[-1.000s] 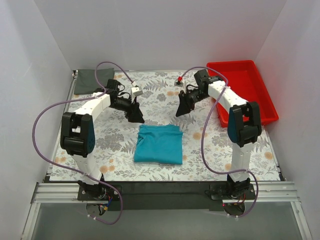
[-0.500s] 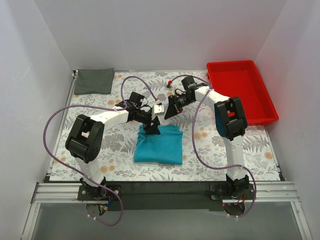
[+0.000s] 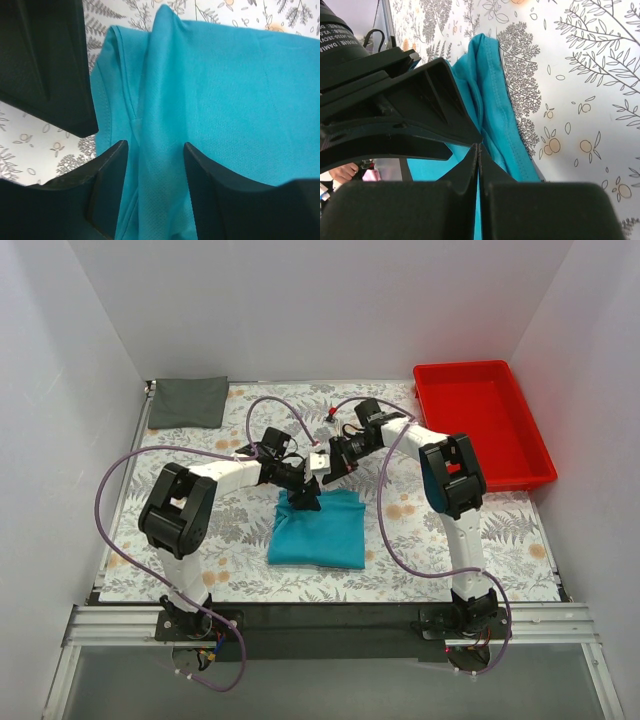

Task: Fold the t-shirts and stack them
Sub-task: Fold the tshirt

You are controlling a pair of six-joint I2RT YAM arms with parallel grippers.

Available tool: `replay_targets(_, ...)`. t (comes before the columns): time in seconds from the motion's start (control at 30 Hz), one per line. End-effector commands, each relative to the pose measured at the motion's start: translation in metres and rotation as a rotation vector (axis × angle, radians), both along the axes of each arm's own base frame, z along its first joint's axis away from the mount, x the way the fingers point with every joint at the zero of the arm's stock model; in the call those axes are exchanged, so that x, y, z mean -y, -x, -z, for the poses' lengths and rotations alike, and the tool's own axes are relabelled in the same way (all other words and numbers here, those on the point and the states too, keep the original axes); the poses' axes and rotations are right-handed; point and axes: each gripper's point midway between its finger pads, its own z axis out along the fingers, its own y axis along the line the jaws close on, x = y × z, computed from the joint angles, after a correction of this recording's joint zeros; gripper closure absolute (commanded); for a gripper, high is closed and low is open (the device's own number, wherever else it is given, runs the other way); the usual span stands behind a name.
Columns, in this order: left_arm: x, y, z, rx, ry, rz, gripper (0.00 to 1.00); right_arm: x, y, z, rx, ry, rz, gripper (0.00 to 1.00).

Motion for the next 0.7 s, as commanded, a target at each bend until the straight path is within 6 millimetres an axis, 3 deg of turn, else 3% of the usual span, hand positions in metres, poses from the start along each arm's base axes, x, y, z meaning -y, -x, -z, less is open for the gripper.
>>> replay_targets(0.0, 0.003, 0.007, 0.0, -0.015, 0.014, 0.036, 0.54, -0.008, 0.007, 0.004, -0.015, -0.017, -0.025, 0.99)
replay_targets(0.2, 0.002, 0.012, 0.004, -0.034, 0.009, 0.039, 0.72, -0.013, 0.02, 0.014, -0.037, -0.008, -0.052, 0.99)
replay_targets(0.37, 0.001, 0.016, -0.004, 0.002, 0.019, 0.055, 0.98, -0.016, 0.024, 0.023, -0.039, -0.001, -0.067, 0.99)
replay_targets(0.67, -0.003, 0.026, -0.025, 0.148, 0.042, 0.076, 1.0, -0.016, 0.047, 0.048, -0.057, 0.011, -0.124, 0.99)
